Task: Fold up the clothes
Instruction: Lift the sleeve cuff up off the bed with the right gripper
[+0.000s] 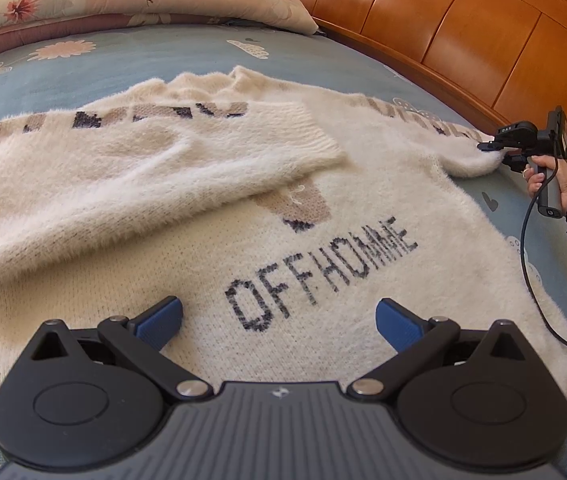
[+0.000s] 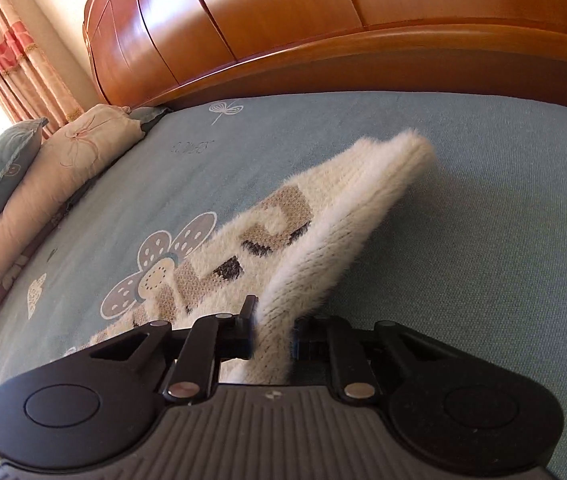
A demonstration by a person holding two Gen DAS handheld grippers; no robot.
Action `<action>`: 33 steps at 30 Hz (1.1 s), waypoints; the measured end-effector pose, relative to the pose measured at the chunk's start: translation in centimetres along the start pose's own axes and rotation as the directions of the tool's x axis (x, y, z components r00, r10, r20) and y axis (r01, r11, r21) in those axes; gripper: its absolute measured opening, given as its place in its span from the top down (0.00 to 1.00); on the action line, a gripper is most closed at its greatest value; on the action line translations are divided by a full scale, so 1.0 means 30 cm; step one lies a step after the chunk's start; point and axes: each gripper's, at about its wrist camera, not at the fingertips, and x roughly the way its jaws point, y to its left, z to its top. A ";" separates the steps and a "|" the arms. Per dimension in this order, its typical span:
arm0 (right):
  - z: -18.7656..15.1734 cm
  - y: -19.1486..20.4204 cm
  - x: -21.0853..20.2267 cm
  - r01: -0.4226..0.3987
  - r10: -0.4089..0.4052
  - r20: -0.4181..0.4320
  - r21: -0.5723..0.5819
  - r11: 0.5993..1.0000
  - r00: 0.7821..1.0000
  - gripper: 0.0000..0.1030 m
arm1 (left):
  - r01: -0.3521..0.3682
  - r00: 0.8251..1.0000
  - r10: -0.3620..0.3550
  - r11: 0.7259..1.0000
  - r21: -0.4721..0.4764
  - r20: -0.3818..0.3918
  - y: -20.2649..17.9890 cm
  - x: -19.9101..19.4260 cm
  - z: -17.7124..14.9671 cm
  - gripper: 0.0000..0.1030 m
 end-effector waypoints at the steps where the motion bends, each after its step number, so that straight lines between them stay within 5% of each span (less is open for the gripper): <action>1: 0.002 0.011 -0.009 -0.003 0.003 0.003 -0.011 1.000 1.000 0.84 | 0.001 1.000 -0.001 1.000 -0.003 0.000 0.001 -0.001 0.001 0.01; 13: 0.031 0.232 -0.183 -0.070 0.078 0.039 -0.180 0.981 0.996 0.84 | -0.040 0.999 0.040 0.998 -0.046 -0.003 -0.004 -0.058 0.024 0.01; 33: -0.149 0.839 -0.368 -0.254 0.264 -0.049 -0.487 0.836 0.963 0.84 | -0.113 0.982 0.123 0.991 -0.071 0.146 0.053 -0.285 0.085 0.01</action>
